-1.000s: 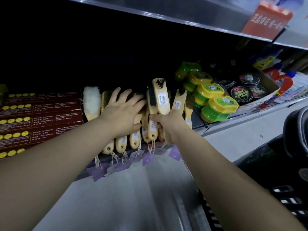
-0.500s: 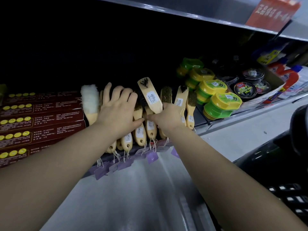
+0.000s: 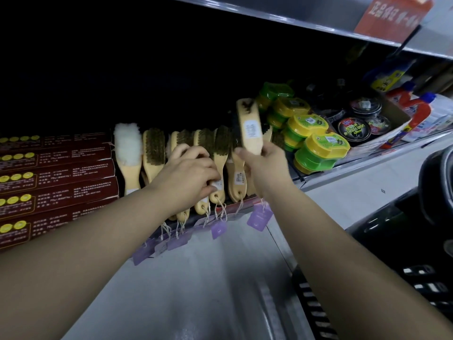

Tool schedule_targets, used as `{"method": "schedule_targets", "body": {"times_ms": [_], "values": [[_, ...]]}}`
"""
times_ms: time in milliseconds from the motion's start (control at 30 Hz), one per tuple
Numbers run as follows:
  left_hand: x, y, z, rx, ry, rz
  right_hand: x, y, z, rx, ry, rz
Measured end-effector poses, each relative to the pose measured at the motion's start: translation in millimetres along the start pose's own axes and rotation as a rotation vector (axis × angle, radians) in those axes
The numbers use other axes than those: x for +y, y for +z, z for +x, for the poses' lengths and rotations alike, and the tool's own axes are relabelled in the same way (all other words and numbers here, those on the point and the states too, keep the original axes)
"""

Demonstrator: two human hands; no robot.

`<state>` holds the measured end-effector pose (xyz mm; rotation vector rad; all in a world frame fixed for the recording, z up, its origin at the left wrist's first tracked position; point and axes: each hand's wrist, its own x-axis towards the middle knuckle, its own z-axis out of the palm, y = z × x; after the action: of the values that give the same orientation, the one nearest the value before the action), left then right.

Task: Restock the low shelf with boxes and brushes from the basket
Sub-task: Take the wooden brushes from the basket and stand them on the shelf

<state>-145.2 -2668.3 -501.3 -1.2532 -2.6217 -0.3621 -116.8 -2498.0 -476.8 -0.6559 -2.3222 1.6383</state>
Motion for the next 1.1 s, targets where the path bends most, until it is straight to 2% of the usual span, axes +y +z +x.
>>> {"method": "schedule_targets", "body": {"times_ms": [133, 233, 400, 633, 833, 1100], "values": [[-3.2, 1.6, -1.1, -0.052, 0.003, -0.017, 5.9, -28.8, 16.2, 0.211, 0.094, 0.095], [-2.6, 0.5, -0.2, -0.071, -0.007, -0.015, 18.4, -39.5, 24.4, 0.290, 0.189, 0.132], [5.9, 1.1, 2.5, -0.081, -0.019, 0.012, 34.3, -40.9, 34.1, 0.237, 0.209, -0.011], [14.1, 3.0, 9.2, -0.067, -0.015, 0.017, 39.7, -41.8, 40.7, 0.145, 0.138, -0.139], [16.2, 4.3, 14.9, -0.058, -0.022, -0.022, 43.7, -47.3, 43.3, 0.143, 0.111, -0.191], [14.4, 3.3, 19.1, -0.024, -0.048, -0.040, 42.9, -46.2, 46.5, 0.166, 0.169, -0.197]]}}
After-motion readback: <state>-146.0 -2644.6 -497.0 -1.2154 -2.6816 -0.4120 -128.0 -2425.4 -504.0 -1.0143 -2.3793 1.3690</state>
